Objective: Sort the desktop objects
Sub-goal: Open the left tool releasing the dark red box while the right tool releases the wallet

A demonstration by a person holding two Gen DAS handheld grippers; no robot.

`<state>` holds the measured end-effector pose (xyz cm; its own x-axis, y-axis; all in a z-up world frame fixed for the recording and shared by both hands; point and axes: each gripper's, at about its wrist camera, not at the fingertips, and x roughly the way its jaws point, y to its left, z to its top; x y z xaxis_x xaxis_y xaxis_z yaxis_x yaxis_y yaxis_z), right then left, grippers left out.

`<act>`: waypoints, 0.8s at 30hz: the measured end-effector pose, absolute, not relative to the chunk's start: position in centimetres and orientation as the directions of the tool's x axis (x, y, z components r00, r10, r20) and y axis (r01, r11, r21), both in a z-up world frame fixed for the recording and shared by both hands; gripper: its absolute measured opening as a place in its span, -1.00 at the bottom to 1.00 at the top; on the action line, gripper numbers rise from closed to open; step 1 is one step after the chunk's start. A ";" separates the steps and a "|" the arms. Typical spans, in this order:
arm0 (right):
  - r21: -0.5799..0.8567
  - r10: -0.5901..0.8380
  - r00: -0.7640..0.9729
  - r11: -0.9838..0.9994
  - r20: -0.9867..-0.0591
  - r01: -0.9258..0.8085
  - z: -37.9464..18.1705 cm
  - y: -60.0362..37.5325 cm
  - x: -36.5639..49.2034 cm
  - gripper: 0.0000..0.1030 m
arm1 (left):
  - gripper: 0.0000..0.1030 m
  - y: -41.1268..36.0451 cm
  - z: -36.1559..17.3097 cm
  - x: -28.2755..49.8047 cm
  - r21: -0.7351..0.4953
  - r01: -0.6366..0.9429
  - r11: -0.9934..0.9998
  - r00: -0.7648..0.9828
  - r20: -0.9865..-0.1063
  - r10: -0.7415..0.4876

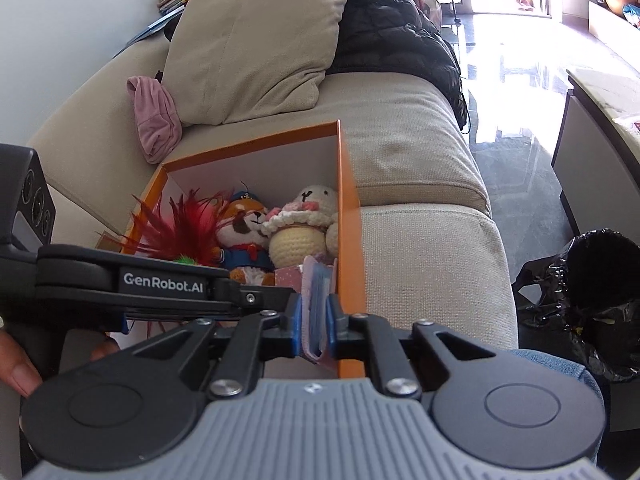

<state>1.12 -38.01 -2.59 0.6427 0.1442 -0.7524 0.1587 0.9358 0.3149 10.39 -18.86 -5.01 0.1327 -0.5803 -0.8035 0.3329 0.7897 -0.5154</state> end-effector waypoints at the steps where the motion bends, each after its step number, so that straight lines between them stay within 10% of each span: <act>1: 0.313 0.143 0.642 0.937 -0.753 0.158 -2.6 -37.9 1.1 -0.74 | -0.48 -18.8 -5.0 10.3 -0.515 0.332 0.790 0.134 -0.804 -0.580; 24: 0.223 0.163 0.708 0.975 -0.687 -0.007 0.9 -33.0 0.2 -0.58 | -0.48 -10.1 1.7 8.1 -0.413 0.312 0.856 0.367 -0.778 -0.510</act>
<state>0.21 -32.97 0.91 0.7078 0.1628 -0.6874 -0.0073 0.9747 0.2233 8.09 -10.10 1.70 0.3673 -0.5096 -0.7781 0.3115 0.8557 -0.4133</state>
